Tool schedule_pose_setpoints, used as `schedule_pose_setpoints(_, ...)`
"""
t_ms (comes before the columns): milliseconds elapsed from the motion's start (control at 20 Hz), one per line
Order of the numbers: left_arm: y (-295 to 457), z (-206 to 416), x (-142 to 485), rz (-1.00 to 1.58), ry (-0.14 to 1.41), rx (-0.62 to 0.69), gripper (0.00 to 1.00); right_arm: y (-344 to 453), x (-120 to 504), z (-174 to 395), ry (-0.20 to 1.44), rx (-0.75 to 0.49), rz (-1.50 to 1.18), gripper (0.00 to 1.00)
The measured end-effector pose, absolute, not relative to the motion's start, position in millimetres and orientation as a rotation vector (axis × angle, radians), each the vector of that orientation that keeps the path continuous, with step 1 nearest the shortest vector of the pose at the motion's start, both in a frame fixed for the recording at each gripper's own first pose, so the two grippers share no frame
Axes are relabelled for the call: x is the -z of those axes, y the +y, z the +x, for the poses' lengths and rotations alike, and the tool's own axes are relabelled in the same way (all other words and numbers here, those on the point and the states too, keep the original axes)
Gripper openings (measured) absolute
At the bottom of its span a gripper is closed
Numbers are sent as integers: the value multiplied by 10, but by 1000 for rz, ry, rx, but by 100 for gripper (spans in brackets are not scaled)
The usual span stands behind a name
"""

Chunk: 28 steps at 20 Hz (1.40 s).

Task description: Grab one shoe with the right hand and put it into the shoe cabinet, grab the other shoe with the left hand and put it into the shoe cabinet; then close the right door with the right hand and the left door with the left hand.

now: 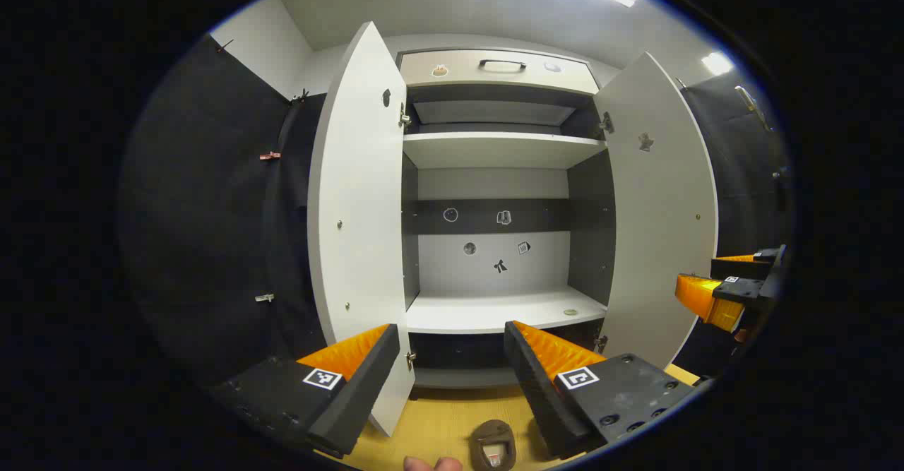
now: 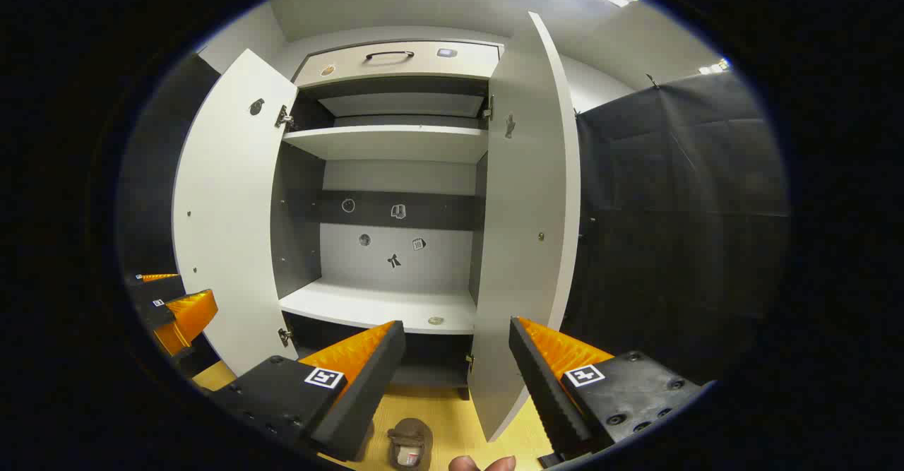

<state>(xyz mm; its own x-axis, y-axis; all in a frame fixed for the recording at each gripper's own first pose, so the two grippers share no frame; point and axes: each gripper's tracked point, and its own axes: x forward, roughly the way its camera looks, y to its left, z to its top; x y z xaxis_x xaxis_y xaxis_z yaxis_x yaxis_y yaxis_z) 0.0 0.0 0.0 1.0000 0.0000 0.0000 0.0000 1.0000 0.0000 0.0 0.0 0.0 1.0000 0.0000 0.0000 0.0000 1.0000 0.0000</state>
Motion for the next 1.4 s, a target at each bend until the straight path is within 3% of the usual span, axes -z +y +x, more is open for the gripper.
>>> schedule_pose_setpoints(1000,64,-123,20,30,3,-4,95,104,78,-140,36,-24,5,97)
schedule_pose_setpoints(1400,139,-72,48,38,-20,-7,95,393,902,-92,208,-102,15,98)
